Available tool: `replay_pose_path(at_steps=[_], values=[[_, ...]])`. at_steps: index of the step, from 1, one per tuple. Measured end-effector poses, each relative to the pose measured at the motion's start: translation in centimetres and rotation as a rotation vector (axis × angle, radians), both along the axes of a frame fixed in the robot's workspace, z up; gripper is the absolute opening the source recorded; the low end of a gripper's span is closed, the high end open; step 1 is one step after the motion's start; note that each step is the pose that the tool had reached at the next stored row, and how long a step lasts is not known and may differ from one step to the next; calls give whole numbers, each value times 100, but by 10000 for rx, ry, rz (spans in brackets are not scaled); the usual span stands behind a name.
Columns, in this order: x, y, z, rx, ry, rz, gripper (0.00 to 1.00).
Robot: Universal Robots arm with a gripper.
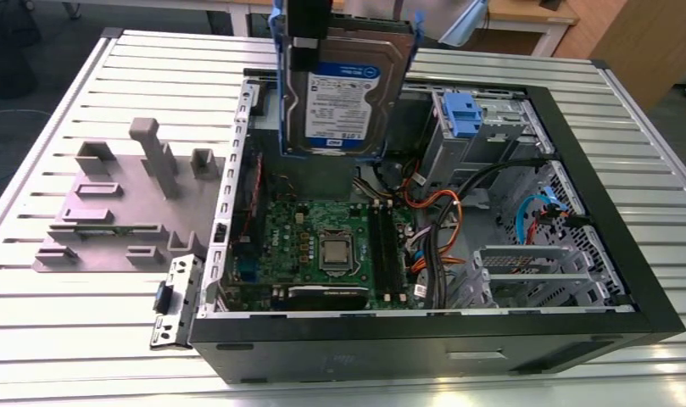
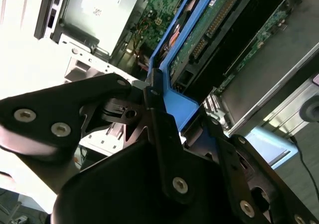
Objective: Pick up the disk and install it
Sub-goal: 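Pick up the disk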
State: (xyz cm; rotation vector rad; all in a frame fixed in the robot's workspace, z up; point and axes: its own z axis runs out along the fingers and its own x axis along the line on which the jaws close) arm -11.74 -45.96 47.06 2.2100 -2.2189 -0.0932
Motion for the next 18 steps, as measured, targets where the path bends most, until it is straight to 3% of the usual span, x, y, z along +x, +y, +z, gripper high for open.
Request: replay_pose_path(at_steps=[7, 12, 18], values=[[41, -1, 0, -19, -11, 1, 37], [49, -1, 35, -19, -11, 5, 37], [112, -1, 36, -19, -11, 262, 37]])
